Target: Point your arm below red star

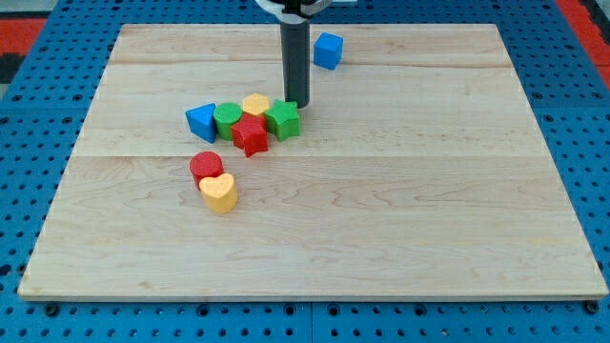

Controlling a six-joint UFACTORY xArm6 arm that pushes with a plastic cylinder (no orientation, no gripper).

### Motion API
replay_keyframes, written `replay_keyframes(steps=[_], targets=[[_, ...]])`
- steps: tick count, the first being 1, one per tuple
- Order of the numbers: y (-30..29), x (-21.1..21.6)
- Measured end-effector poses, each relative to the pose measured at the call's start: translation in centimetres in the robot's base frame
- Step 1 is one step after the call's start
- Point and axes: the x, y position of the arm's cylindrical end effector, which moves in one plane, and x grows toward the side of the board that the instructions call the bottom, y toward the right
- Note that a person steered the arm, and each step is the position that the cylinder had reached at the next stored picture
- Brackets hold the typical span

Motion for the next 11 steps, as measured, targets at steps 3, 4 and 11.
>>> replay_keyframes(steps=[3, 4, 11], targets=[[8.3, 7.9], [8.4, 9.7], [-5.3, 9.4]])
